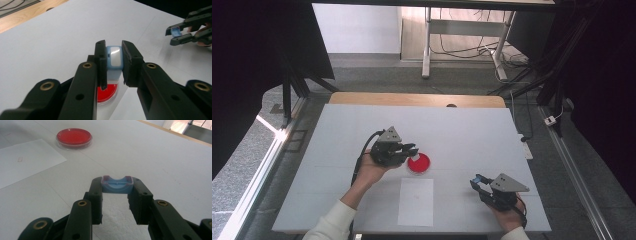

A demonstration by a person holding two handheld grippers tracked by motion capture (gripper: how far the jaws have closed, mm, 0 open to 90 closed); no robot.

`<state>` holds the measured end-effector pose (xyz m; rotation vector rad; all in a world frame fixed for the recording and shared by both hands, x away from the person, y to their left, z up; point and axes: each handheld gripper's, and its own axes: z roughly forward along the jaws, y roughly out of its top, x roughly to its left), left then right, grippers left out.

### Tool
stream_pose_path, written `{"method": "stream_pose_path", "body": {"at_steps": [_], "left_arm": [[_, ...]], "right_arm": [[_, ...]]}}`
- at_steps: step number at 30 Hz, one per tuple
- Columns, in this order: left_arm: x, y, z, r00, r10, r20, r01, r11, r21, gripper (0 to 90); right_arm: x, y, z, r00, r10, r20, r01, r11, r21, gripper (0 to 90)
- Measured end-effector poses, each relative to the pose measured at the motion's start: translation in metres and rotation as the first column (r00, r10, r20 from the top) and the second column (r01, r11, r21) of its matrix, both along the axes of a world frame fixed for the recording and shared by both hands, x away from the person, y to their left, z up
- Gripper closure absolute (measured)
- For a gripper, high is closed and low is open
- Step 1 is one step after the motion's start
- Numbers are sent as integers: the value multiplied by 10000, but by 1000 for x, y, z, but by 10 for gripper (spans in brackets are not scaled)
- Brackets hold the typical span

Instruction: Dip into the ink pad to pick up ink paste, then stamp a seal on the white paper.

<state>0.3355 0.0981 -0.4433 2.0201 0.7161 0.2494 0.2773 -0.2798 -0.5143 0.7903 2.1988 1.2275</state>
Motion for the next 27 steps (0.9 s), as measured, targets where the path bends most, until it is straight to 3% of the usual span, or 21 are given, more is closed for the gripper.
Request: {"method": "stream_pose_path", "body": {"at_steps": [7, 21, 27], "left_arm": [[-5, 4, 7, 9997, -228, -13, 228, 9994, -257, 752], [-6, 6, 8, 9989, -454, -107, 451, 9986, -281, 752], [-13, 6, 11, 9982, -605, -41, 604, 9978, -273, 752]], "right_arm": [[0, 0, 0, 10000, -9, -20, 9, 10000, 3, 649], [0, 0, -1, 10000, 0, -14, 0, 10000, -1, 649], [0, 0, 0, 10000, 10, 13, -10, 10000, -28, 649]]}}
